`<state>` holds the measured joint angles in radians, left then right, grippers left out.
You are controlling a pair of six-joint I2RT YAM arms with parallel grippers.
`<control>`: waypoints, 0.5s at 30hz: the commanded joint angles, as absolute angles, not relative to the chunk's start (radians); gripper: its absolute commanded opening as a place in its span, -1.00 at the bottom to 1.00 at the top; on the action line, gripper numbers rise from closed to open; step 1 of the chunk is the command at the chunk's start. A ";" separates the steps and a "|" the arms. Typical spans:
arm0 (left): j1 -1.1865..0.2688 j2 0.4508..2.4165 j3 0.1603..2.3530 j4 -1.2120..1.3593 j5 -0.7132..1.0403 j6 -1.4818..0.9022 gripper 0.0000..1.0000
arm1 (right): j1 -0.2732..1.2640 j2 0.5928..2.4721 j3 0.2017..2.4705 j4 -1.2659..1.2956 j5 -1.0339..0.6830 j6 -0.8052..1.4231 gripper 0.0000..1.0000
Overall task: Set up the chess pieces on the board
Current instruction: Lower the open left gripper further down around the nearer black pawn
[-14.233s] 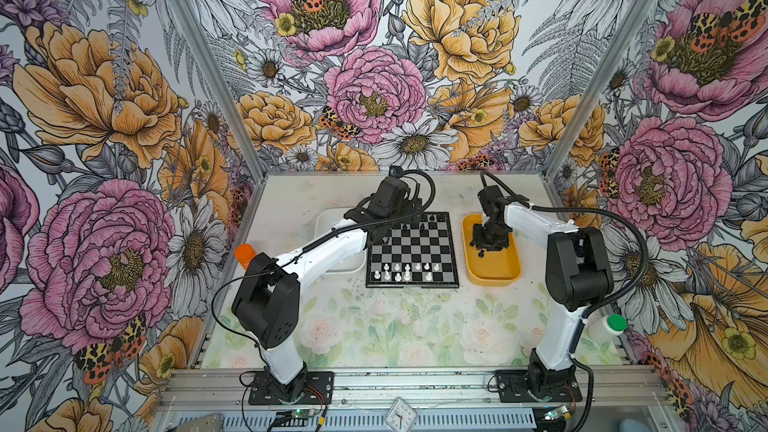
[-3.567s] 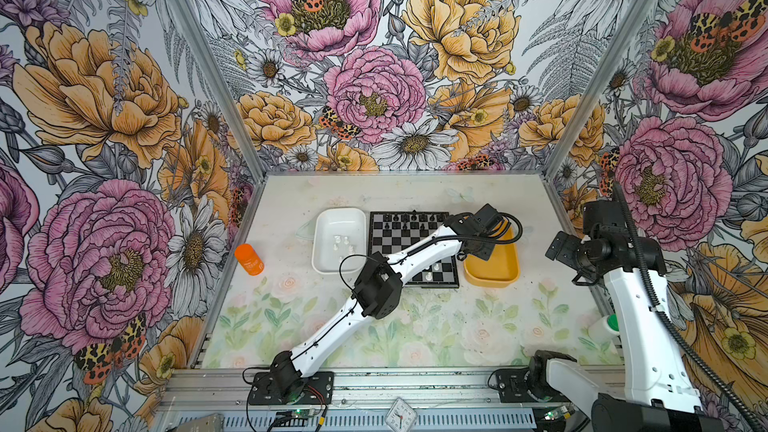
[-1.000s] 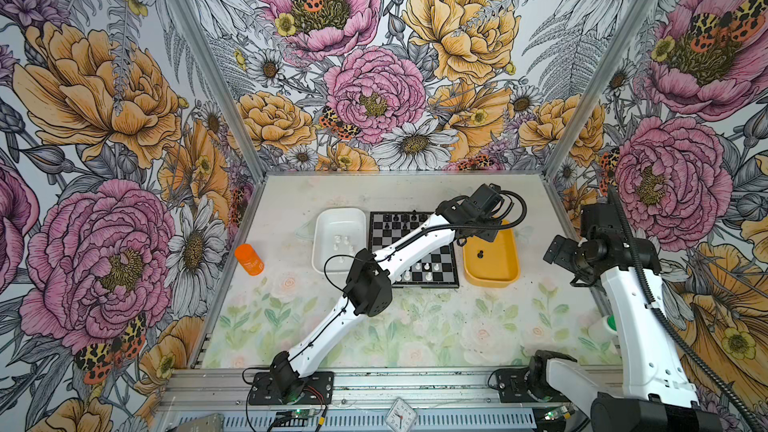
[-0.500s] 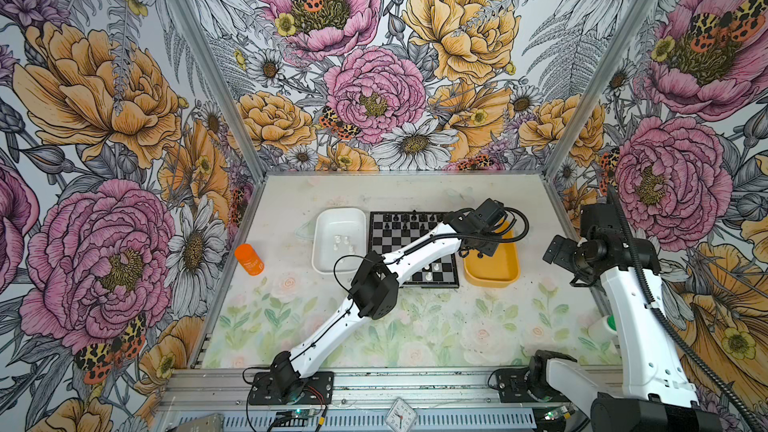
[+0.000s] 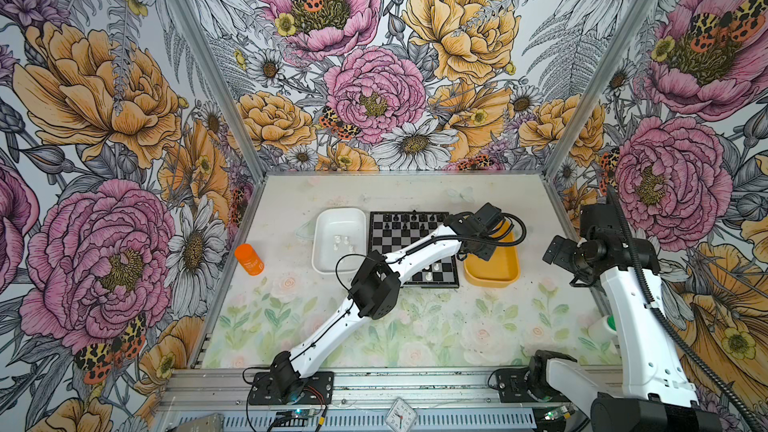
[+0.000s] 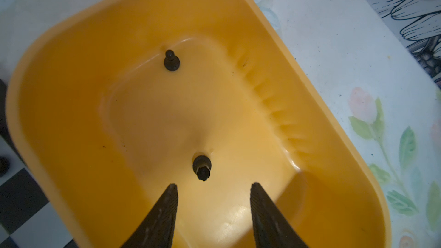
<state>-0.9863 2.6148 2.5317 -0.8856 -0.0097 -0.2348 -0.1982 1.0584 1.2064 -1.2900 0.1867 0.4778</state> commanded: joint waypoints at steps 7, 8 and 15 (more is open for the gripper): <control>-0.986 2.674 2.523 -0.875 -0.007 -0.233 -0.01 | -0.207 1.044 1.195 -1.271 0.187 0.469 0.99; -0.986 2.675 2.525 -0.875 -0.009 -0.234 -0.01 | -0.207 1.043 1.195 -1.270 0.187 0.469 0.99; -0.979 2.678 2.526 -0.876 -0.023 -0.236 -0.02 | -0.209 1.042 1.195 -1.271 0.188 0.469 0.99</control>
